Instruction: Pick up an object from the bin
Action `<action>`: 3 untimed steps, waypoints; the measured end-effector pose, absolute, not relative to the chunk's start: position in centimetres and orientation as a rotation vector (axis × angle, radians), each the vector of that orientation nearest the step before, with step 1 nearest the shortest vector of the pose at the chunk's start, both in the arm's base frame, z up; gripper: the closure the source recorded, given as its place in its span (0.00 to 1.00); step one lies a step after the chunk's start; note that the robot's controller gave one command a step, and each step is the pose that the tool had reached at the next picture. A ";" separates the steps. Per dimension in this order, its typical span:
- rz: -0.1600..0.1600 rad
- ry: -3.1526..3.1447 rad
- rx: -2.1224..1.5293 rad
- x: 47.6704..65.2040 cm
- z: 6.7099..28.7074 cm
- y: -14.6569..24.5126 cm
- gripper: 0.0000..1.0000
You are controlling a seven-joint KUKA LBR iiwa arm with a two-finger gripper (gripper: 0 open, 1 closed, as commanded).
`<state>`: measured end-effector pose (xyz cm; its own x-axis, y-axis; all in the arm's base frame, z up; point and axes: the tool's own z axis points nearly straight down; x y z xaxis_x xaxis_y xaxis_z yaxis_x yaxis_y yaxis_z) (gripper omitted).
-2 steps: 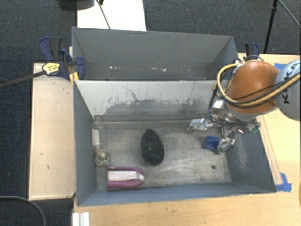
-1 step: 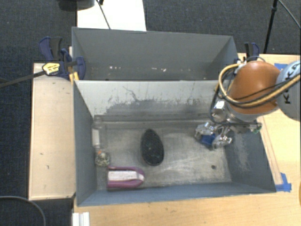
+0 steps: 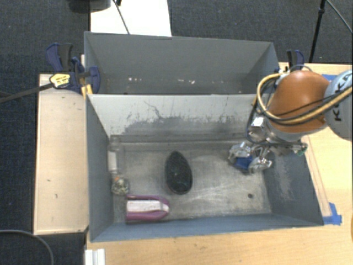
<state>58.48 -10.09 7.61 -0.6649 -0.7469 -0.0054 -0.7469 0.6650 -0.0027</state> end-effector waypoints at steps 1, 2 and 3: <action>-0.003 2.866 -1.272 58.6 10.6 -10.1 1.00; -0.008 2.870 -1.254 58.8 18.1 -10.1 1.00; -0.004 2.879 -1.241 59.0 19.9 -10.1 1.00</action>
Offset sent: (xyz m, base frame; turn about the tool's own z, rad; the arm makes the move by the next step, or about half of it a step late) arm 0.0000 0.0000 0.0274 0.0000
